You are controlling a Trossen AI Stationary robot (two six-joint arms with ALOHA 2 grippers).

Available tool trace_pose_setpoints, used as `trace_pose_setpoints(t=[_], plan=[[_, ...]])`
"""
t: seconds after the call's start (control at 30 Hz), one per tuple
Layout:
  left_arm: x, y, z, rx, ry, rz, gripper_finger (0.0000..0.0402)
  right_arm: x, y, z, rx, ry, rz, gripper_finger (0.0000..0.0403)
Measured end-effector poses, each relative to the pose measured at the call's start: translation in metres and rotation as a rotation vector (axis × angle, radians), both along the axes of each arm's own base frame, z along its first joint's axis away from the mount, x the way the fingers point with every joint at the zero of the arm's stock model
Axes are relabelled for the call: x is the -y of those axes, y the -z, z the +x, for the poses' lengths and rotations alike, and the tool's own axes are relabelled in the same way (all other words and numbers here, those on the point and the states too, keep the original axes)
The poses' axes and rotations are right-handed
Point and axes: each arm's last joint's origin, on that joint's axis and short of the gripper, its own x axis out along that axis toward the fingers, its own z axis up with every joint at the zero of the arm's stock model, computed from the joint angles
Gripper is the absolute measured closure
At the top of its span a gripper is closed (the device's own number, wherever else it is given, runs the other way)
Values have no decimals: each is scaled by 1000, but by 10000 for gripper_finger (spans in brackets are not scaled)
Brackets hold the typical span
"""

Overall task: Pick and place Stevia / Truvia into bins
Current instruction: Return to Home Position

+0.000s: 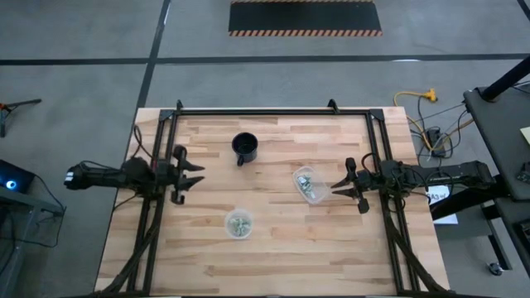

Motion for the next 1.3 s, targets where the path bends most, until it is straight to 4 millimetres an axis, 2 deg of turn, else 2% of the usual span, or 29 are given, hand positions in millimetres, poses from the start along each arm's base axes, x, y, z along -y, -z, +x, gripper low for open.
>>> trace_pose_setpoints(t=[0.23, 0.37, 0.97, 1.1, 1.3], plan=[[0, 20, 2, -205, -19, 112, 285, 0, 0, 0, 0, 0, -2, 335], [0, 22, 3, -257, -17, 119, 285, 0, 0, 0, 0, 0, -1, 335], [0, 28, 9, -314, -21, 118, 285, 0, 0, 0, 0, -1, -2, 335], [0, 30, 10, -333, -25, 200, 285, 0, 0, 0, 0, -1, -3, 335], [1, 31, 12, -349, -23, 199, 285, 0, 0, 0, 1, 0, -2, 335]])
